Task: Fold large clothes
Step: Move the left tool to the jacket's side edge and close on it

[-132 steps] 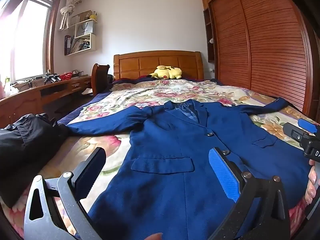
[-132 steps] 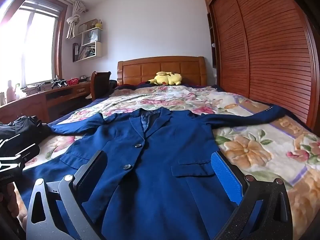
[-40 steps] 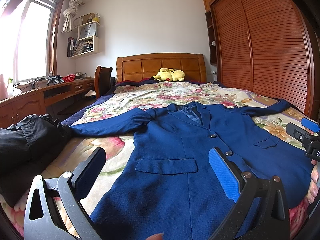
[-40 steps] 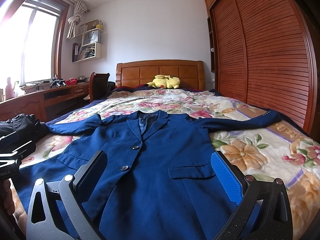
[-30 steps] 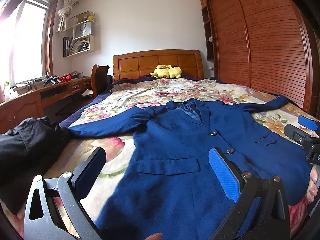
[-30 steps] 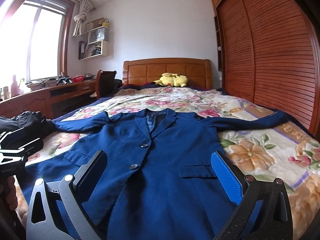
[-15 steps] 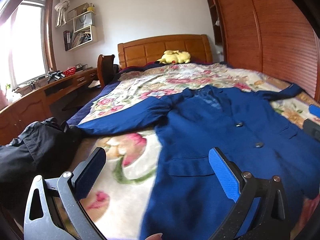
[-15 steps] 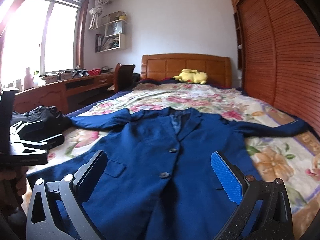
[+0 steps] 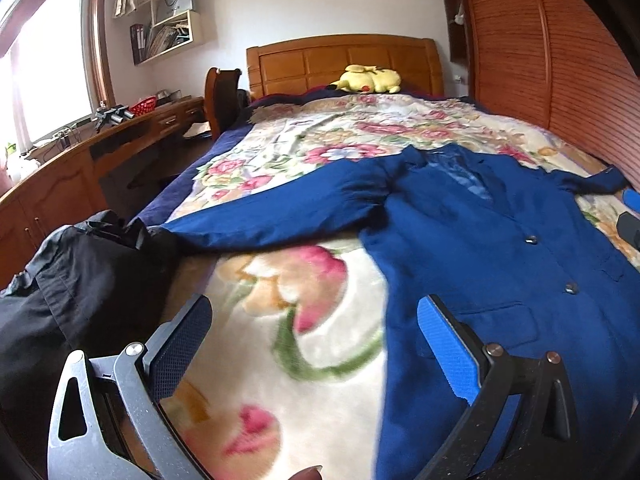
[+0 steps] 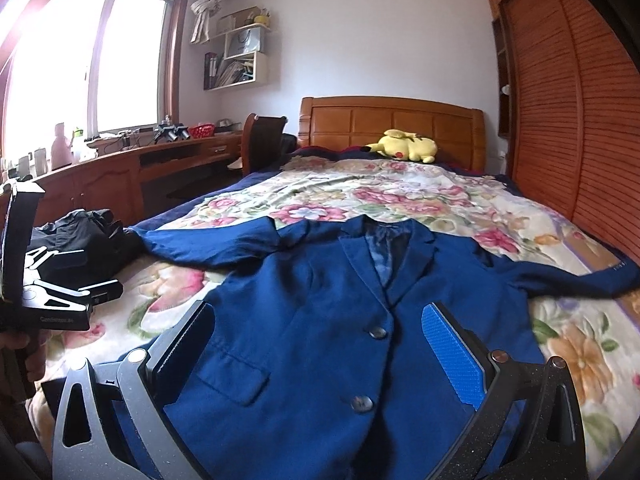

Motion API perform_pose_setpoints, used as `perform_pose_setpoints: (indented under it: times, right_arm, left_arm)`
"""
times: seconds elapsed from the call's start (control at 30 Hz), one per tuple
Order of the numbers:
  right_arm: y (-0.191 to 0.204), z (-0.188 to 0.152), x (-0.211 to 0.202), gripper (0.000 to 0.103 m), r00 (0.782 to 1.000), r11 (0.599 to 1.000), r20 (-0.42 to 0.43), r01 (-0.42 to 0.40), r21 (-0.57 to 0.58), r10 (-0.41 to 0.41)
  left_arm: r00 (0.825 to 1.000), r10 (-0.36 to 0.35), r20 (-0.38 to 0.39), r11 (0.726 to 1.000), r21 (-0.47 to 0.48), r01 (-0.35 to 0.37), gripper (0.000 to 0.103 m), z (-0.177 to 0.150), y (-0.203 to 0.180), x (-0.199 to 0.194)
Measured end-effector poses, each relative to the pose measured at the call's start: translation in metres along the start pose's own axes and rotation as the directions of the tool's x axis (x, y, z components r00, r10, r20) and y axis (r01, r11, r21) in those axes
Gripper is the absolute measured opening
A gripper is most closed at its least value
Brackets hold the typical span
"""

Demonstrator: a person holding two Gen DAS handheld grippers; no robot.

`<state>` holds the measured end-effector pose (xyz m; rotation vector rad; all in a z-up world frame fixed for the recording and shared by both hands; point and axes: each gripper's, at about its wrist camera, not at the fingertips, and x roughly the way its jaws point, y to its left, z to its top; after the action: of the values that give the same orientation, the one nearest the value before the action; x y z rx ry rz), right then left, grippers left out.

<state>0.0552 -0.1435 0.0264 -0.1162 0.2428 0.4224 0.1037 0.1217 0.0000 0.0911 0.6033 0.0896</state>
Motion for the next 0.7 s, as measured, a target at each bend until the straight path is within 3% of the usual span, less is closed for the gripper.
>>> perform_pose_setpoints:
  times: [0.47, 0.7]
  right_arm:
    - [0.004, 0.018, 0.058, 0.103, 0.992, 0.992, -0.091, -0.091, -0.089, 0.083]
    - [0.002, 0.015, 0.065, 0.103, 0.986, 0.988, -0.141, -0.105, -0.111, 0.089]
  left_arm:
    - [0.993, 0.000, -0.118, 0.996, -0.084, -0.010, 0.103, 0.025, 0.035, 0.083]
    - [0.980, -0.044, -0.192, 0.979, -0.203, 0.004, 0.098, 0.035, 0.056, 0.132]
